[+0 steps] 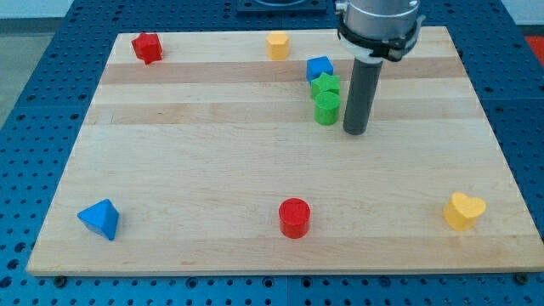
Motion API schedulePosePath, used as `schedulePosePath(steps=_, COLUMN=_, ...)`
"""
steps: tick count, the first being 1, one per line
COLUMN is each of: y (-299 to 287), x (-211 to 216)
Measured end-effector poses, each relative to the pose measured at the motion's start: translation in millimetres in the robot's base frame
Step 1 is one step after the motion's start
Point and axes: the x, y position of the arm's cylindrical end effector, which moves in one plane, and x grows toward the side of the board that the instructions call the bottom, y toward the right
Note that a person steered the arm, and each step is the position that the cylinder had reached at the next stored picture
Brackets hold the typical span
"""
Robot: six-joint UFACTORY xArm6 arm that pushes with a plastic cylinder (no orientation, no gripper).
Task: Point your arm towards the blue cube
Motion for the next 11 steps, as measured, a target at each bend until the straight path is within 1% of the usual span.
schedulePosePath(steps=1, y=-37.0, x=10.6)
schedulePosePath(steps=2, y=-93.8, x=25.5)
schedulePosePath(steps=5, y=-269.1, x=31.6)
schedulePosePath(steps=6, y=-320.8, x=41.2)
schedulePosePath(steps=7, y=-358.2, x=62.1)
schedulePosePath(steps=9, y=-367.8, x=126.3)
schedulePosePath(steps=10, y=-367.8, x=151.0)
schedulePosePath(steps=11, y=-361.7, x=159.6)
